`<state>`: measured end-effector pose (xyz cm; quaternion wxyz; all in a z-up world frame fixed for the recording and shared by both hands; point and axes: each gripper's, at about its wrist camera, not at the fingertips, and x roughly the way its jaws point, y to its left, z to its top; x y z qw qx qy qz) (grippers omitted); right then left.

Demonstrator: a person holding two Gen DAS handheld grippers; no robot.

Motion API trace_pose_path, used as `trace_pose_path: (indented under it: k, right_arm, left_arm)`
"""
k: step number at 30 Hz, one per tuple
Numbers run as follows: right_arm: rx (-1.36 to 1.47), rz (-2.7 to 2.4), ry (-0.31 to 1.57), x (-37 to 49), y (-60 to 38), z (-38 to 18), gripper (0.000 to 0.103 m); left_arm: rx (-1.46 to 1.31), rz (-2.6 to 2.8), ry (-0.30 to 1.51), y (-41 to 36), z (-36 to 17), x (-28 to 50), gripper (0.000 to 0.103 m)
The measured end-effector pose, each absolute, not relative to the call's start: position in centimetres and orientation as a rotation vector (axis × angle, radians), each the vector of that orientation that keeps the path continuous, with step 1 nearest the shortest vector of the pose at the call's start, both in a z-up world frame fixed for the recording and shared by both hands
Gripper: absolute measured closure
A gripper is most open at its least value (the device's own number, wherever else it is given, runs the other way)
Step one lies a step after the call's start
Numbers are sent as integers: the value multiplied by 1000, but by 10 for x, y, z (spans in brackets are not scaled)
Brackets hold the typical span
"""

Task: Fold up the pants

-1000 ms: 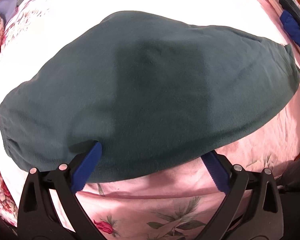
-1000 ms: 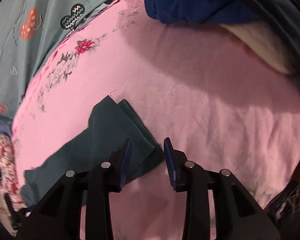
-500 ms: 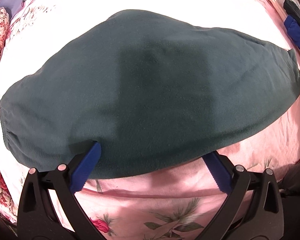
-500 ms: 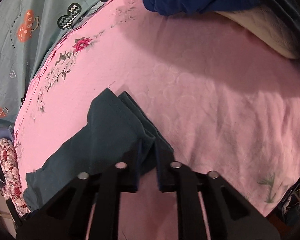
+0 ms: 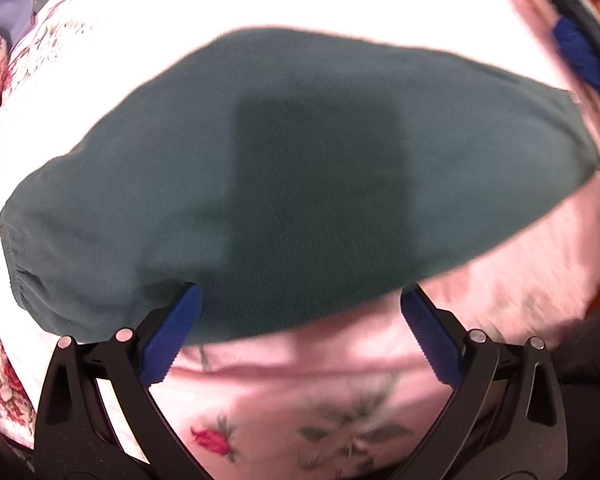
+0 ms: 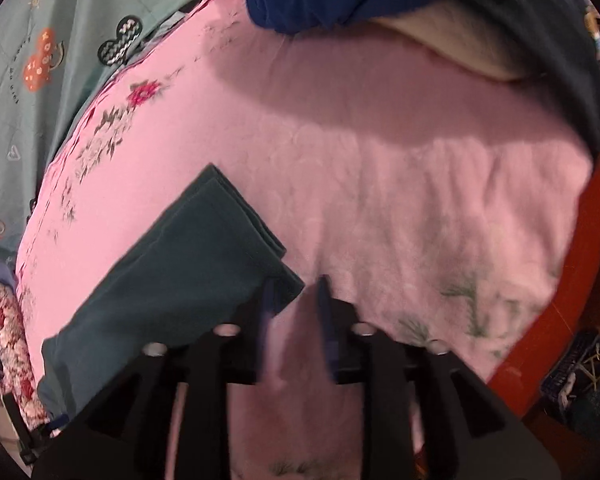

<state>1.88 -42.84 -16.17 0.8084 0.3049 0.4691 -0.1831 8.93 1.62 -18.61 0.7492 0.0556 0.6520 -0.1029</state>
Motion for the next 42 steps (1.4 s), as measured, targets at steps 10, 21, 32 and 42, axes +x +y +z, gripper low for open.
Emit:
trace_pose_path:
  k: [10, 21, 32, 42]
  right_arm:
    - [478, 103, 1024, 119, -276, -114, 57]
    - [-1, 723, 1219, 224, -29, -152, 56]
    - [-145, 1215, 1422, 254, 14, -178, 56]
    - [11, 1380, 1617, 277, 21, -210, 56]
  left_arm:
    - [-41, -59, 1264, 99, -161, 104, 2]
    - [-67, 29, 1256, 110, -209, 97, 2]
    - [-68, 43, 1261, 117, -207, 101, 2]
    - [-62, 38, 1288, 111, -212, 116, 2]
